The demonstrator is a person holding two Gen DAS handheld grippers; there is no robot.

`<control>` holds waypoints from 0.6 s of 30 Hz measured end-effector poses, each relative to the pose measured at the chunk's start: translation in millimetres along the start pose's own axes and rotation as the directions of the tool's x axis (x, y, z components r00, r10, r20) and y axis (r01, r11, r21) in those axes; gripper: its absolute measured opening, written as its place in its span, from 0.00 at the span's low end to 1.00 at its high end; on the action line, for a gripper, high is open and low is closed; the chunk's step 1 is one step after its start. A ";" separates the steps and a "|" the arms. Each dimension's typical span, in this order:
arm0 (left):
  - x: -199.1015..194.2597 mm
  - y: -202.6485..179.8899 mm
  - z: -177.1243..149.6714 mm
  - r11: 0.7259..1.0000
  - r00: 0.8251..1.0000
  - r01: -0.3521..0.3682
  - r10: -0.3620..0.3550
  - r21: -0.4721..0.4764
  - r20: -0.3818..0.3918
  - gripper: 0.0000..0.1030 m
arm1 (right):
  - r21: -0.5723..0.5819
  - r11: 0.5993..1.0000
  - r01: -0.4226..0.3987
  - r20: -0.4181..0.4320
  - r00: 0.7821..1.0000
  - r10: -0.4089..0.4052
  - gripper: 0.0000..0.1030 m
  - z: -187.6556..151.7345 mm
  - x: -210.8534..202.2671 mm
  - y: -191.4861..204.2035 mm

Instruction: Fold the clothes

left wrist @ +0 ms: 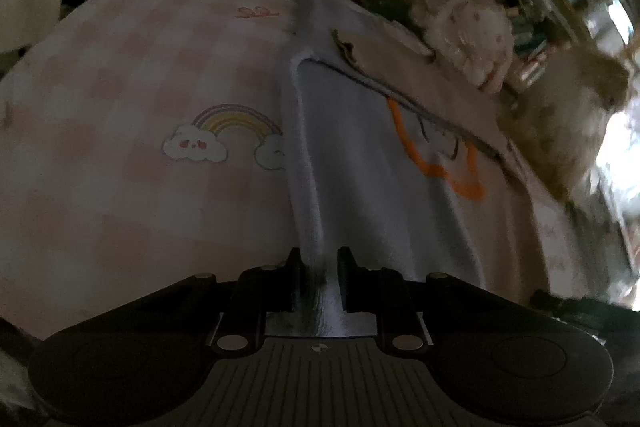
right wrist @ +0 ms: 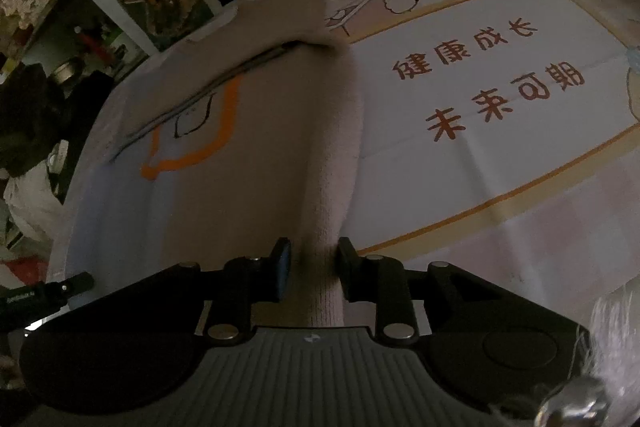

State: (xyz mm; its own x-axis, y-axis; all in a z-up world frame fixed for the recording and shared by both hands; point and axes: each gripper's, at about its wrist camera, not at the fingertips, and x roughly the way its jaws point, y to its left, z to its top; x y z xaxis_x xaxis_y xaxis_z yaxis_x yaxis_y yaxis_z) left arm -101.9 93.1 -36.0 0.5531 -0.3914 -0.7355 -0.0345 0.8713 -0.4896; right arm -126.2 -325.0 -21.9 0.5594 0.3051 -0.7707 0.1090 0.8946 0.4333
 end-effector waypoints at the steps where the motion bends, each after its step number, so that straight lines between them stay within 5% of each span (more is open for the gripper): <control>1: 0.3 1.2 -0.5 1.000 1.000 0.007 -0.007 -0.015 0.005 0.12 | -0.007 1.000 -0.001 -0.004 1.000 0.001 0.20 0.9 0.5 0.1; 2: 0.6 1.9 -1.0 1.000 1.000 0.009 -0.009 -0.027 0.009 0.10 | -0.015 1.000 -0.003 -0.009 1.000 0.002 0.12 1.7 1.1 -0.1; 18: -24.2 -23.6 -41.8 0.991 0.999 -0.014 0.019 -0.132 0.037 0.05 | 0.038 0.991 -0.128 -0.036 0.991 0.130 0.10 3.1 -31.8 -42.4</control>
State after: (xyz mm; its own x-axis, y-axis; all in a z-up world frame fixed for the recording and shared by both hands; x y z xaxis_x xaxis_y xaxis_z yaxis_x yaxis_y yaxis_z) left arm -149.3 69.6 -26.2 0.5831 -0.3633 -0.7267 -0.1515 0.8302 -0.5365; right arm -146.1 -373.6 -14.4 0.5389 0.4300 -0.7243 0.0678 0.8349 0.5461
